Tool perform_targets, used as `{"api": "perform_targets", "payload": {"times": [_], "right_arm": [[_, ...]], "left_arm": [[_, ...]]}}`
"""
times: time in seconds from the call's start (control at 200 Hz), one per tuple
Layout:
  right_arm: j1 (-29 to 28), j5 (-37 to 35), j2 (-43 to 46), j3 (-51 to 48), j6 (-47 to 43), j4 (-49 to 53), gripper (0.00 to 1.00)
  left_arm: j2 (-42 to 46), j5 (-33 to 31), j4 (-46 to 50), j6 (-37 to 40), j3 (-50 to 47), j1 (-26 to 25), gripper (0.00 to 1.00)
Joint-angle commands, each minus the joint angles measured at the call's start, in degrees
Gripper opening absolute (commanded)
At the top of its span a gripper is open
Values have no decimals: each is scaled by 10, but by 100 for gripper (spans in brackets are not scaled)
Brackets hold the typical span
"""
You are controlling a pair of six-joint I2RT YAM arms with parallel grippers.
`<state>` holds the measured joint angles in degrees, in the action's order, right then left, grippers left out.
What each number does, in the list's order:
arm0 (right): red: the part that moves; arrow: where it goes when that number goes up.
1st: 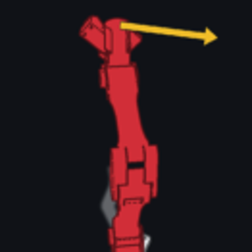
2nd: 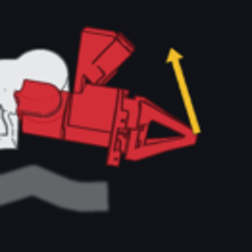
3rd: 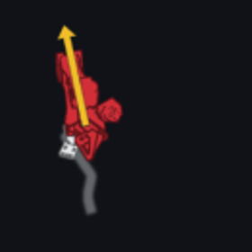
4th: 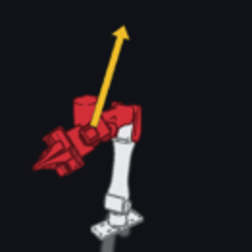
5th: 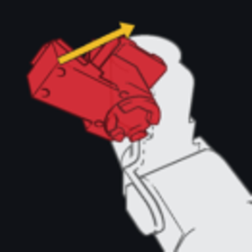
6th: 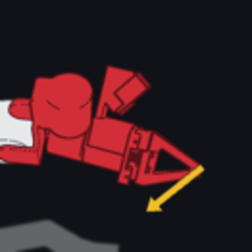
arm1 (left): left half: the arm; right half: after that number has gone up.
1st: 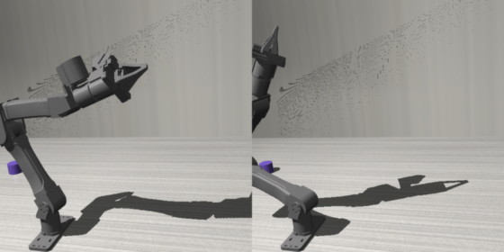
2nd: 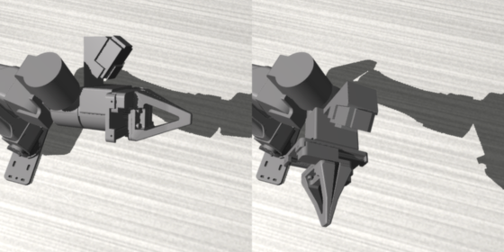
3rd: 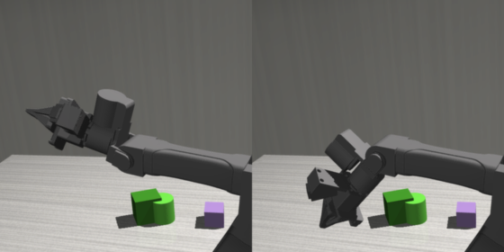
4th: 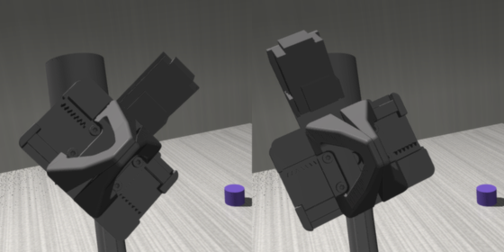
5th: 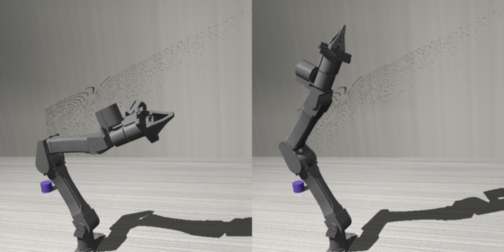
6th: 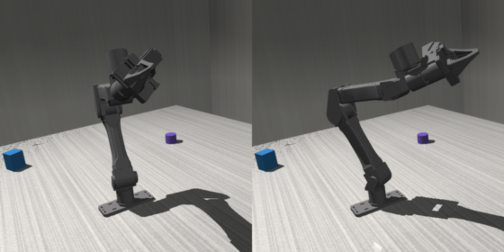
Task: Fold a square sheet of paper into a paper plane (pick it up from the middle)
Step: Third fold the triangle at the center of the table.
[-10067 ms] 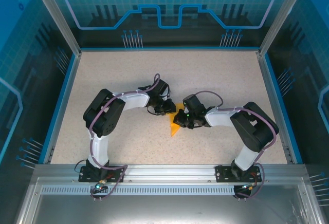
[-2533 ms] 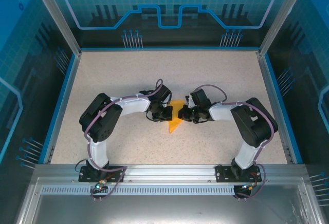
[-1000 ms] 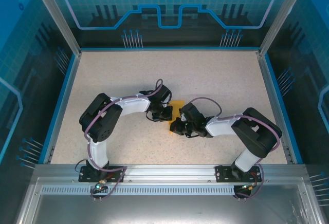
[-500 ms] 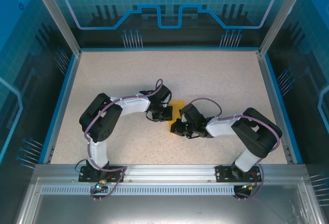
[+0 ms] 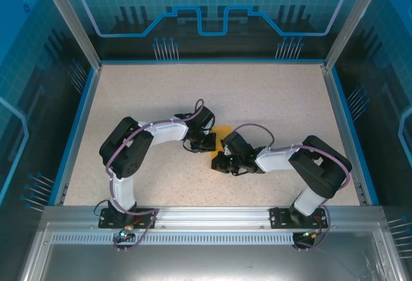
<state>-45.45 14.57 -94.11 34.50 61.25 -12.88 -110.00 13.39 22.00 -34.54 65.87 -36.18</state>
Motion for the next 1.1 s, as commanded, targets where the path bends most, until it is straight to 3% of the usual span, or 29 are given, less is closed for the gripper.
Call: {"api": "perform_targets", "payload": {"times": [0.0,0.335,0.53,1.095], "right_arm": [[-9,-6,-16,1,0,35,0],[34,-7,74,3,-24,26,0],[67,5,45,14,-44,33,0],[72,20,-16,8,-45,37,0]], "left_arm": [[-61,-87,70,-6,-37,4,0],[-58,-90,73,-4,-37,4,0],[-59,-87,71,-4,-36,5,0],[-59,-89,76,-2,-28,5,0]]}}
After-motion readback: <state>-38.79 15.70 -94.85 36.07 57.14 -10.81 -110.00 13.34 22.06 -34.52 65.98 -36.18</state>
